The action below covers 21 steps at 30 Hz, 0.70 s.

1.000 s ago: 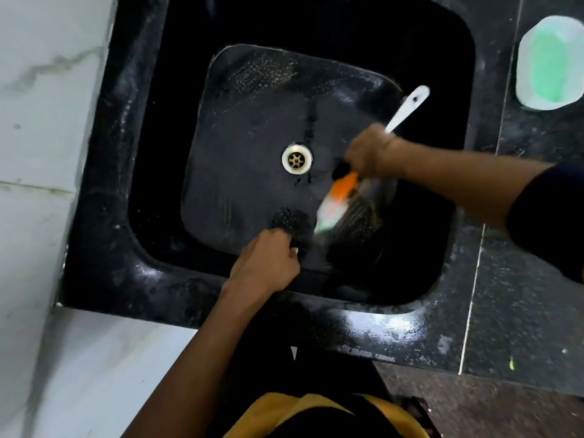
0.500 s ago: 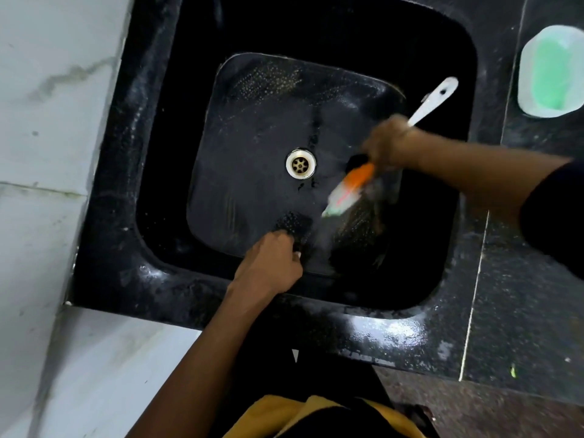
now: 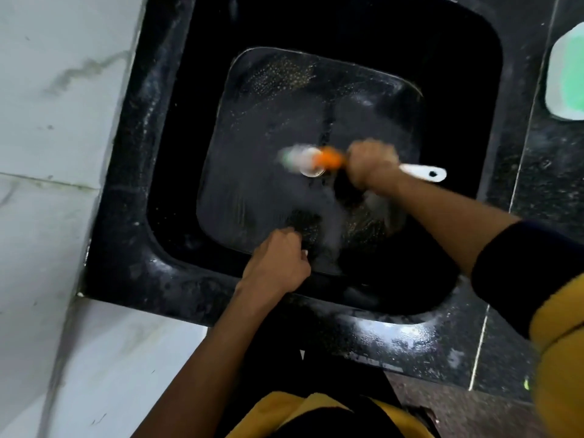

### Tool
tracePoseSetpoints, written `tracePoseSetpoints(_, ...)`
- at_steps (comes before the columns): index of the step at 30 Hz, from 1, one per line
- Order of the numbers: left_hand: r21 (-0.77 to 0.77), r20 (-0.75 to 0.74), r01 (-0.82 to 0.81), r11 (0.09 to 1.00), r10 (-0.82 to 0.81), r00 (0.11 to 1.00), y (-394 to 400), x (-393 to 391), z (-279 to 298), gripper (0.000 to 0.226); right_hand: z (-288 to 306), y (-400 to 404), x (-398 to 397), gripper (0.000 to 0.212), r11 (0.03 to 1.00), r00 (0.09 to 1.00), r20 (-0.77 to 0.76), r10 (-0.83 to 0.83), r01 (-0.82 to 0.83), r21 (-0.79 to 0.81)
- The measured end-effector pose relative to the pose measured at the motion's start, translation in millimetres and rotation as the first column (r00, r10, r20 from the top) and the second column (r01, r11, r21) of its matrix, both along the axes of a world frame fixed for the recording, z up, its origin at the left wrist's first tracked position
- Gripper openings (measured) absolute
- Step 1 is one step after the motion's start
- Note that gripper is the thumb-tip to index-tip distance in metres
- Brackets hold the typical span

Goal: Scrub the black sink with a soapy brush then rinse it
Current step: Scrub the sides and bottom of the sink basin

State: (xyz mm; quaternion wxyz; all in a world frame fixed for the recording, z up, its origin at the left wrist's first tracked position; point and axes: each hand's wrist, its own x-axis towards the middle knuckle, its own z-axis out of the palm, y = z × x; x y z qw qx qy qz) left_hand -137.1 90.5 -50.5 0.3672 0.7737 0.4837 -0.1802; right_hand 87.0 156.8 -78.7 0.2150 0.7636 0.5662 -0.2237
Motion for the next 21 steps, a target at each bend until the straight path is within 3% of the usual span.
tracePoseSetpoints(3, 0.021, 0.031, -0.023, 1.000, 0.023, 0.999, 0, 1, -1, 0.025, 4, 4, 25, 0.032, 0.971, 0.969, 0.117, -0.216, 0.201, 0.127)
tracePoseSetpoints(5, 0.023, 0.035, -0.025, 0.999, 0.025, 0.999, 1, 1, -1, 0.028, -3, -16, -11, 0.025, 0.991, 0.999, 0.020, -0.041, 0.038, 0.129)
tracePoseSetpoints(8, 0.020, 0.029, -0.037, 0.999, 0.036, 0.999, 0, 1, -1, 0.025, -13, -61, -69, 0.027, 0.967, 0.948, -0.194, 0.251, -0.253, 0.013)
tracePoseSetpoints(9, 0.022, 0.027, -0.035, 0.999, 0.035, 0.999, 0, 0, -1, 0.026, -13, -57, -65, 0.026, 0.974, 0.956, -0.187, 0.227, -0.226, 0.026)
tracePoseSetpoints(11, 0.025, 0.027, -0.035, 0.999, 0.034, 0.999, 0, 0, -3, 0.035, -17, -28, -37, 0.024, 0.996, 0.995, -0.100, 0.000, 0.009, 0.089)
tracePoseSetpoints(13, 0.029, 0.026, -0.044, 0.999, 0.043, 0.999, 0, 0, -5, 0.038, -16, -3, -1, 0.027, 0.938, 0.950, -0.015, -0.312, 0.311, 0.156)
tracePoseSetpoints(14, 0.023, 0.019, -0.042, 0.999, 0.042, 0.999, 0, 1, -5, 0.038, -16, -1, 5, 0.027, 0.909, 0.923, -0.023, -0.383, 0.381, 0.170)
tracePoseSetpoints(16, 0.012, 0.006, -0.034, 0.999, 0.034, 0.999, 0, 2, -5, 0.038, -15, -16, -18, 0.024, 0.954, 0.970, -0.055, -0.237, 0.243, 0.173)
tracePoseSetpoints(19, -0.005, 0.014, -0.032, 0.999, 0.032, 0.999, 2, 2, -6, 0.035, -11, -74, -66, 0.025, 0.999, 0.968, -0.249, 0.039, -0.039, 0.003)
tracePoseSetpoints(20, -0.008, 0.016, -0.034, 0.999, 0.034, 0.999, 2, 1, -7, 0.038, -15, -82, -60, 0.025, 1.000, 0.970, -0.241, -0.001, 0.001, 0.002)
tracePoseSetpoints(21, -0.002, 0.017, -0.034, 0.999, 0.034, 0.999, 1, 0, -9, 0.041, -18, -82, -46, 0.025, 0.984, 0.960, -0.227, -0.164, 0.175, 0.033)
